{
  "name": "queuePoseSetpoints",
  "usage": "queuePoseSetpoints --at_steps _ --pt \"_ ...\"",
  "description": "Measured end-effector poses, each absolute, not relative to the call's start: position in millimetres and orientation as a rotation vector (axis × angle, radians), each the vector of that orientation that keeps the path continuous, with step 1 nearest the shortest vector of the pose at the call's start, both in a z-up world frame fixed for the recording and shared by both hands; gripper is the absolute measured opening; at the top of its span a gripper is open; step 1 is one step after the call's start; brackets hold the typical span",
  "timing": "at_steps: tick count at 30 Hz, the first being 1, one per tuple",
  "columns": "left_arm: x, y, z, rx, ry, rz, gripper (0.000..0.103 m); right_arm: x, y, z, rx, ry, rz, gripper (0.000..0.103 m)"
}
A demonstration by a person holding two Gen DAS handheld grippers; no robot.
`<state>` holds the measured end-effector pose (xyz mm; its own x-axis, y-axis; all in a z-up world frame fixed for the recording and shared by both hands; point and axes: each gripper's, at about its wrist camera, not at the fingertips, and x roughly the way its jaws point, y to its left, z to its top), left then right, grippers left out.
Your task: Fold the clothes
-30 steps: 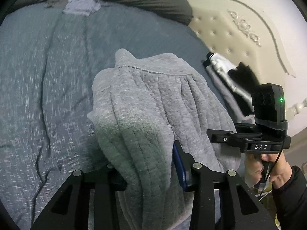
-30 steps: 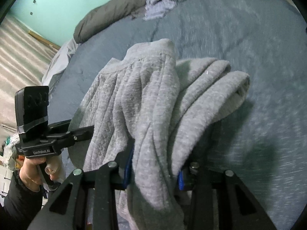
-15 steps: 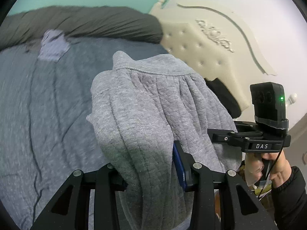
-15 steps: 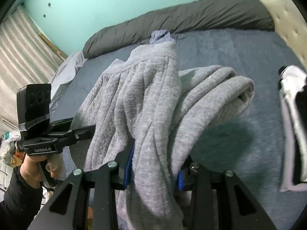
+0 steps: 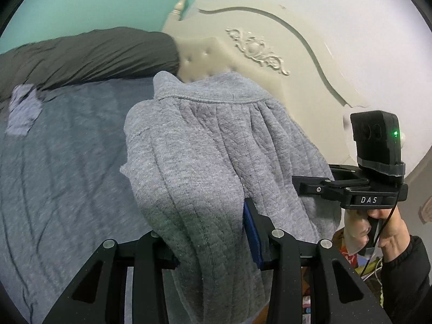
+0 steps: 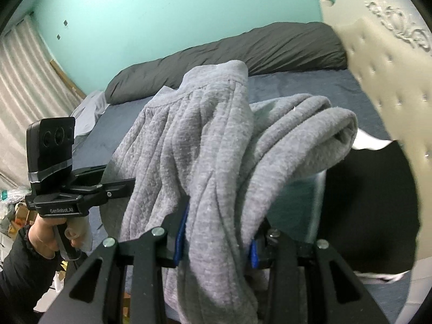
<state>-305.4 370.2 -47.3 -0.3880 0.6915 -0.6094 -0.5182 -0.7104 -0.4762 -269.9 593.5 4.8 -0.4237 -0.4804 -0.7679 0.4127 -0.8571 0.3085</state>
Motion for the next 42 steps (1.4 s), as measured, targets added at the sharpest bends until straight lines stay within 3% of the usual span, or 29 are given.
queuePoseSetpoints --at_steps 11,26,33,42 --pt "-355.2 495.0 -31.8 -1.062 -0.208 2.073 0.041 -328.6 700.2 20.1 1.301 -0.087 -2.326 0.036" --pt "-386.0 596.2 -83.5 -1.183 -0.211 2.032 0.041 -378.1 781.7 -31.5 1.470 -0.096 -2.296 0.037" --pt "-392.3 603.1 -122.8 -1.260 -0.242 2.015 0.041 -388.7 798.4 -59.9 1.511 -0.132 -2.326 0.045" --pt "-396.6 584.1 -106.3 -1.230 -0.303 2.051 0.043 -376.3 798.1 -56.3 1.466 -0.086 -2.435 0.058"
